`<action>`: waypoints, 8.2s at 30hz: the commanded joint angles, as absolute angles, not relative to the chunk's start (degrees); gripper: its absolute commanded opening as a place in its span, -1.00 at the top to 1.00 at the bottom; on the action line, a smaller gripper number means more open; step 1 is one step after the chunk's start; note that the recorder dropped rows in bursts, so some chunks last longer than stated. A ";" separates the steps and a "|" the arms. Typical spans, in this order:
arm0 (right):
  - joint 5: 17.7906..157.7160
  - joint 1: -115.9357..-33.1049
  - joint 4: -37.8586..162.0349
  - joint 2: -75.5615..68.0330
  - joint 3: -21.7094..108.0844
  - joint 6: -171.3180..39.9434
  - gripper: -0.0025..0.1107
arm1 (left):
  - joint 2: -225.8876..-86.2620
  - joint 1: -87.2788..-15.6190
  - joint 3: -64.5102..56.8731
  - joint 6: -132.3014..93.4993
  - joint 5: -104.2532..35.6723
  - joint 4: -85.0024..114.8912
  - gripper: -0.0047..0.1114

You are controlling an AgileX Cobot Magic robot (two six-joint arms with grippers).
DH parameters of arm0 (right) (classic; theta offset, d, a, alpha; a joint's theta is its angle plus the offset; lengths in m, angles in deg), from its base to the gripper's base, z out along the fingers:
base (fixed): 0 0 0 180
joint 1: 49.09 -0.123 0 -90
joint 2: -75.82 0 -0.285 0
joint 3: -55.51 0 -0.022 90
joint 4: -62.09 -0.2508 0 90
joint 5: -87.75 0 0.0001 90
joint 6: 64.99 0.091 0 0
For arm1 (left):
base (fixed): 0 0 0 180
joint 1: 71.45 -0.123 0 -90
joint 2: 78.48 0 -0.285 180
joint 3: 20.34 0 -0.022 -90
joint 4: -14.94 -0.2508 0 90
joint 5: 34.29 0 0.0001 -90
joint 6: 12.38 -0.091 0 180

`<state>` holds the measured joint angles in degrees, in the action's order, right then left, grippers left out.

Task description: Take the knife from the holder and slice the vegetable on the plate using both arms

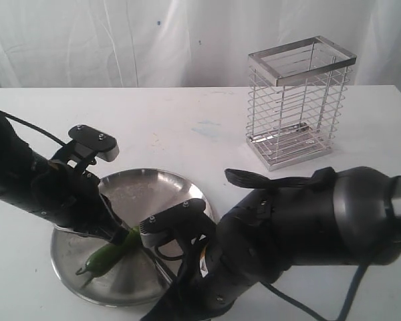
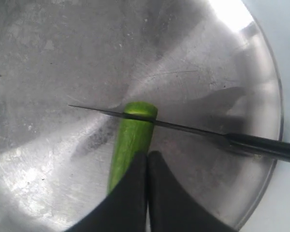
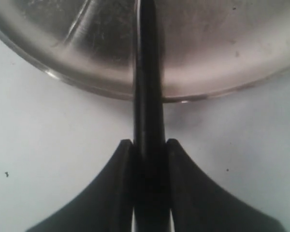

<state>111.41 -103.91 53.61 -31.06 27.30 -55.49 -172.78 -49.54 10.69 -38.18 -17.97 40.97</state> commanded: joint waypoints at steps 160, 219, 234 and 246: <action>124.73 -106.70 60.60 -32.41 37.80 -52.19 0.96 | -167.60 -53.04 11.16 -34.19 -17.03 37.38 0.15; 121.26 -106.70 60.21 -35.51 38.51 -46.74 0.96 | -173.68 -53.03 14.26 -35.15 -21.55 37.92 0.15; 123.56 -106.70 58.95 -35.51 38.51 -46.74 0.96 | -173.68 -53.03 14.14 -35.15 -21.24 38.43 0.15; 122.63 -106.70 49.04 -35.41 38.51 -46.74 0.96 | -173.68 -53.03 14.14 -35.15 -20.99 40.32 0.15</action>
